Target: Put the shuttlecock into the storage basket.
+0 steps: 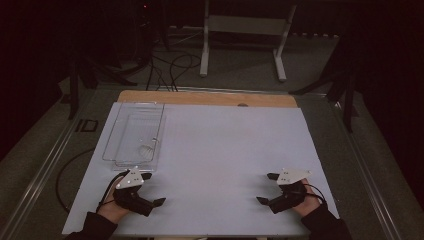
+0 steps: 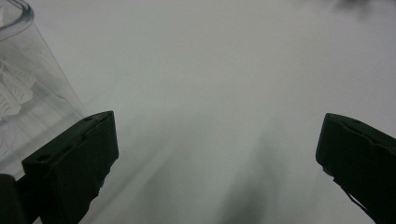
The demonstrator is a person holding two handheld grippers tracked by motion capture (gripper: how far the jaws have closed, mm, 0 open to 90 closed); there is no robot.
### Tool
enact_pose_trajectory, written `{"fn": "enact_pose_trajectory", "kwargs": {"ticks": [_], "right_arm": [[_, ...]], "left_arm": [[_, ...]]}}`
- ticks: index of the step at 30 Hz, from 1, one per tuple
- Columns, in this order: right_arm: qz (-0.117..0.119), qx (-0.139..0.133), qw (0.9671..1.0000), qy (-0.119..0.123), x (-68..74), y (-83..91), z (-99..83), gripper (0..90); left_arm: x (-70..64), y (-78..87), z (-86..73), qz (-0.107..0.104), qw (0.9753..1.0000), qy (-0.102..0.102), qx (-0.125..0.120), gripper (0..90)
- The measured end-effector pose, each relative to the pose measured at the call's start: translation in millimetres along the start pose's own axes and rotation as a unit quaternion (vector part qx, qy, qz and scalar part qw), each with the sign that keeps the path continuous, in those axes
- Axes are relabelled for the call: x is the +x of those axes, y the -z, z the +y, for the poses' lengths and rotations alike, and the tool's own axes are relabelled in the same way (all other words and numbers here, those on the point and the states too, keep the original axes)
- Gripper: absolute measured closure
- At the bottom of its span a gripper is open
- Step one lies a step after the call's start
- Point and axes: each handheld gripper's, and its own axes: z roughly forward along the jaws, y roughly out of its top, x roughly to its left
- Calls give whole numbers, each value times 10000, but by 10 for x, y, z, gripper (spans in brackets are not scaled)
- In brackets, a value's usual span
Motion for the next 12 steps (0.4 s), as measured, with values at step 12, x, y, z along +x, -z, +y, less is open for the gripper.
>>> {"fn": "enact_pose_trajectory", "kwargs": {"ticks": [12], "right_arm": [[7,3,10000,-4,6,-9,5,89]], "left_arm": [[19,1,0,9,10000,20,-32,0]]}}
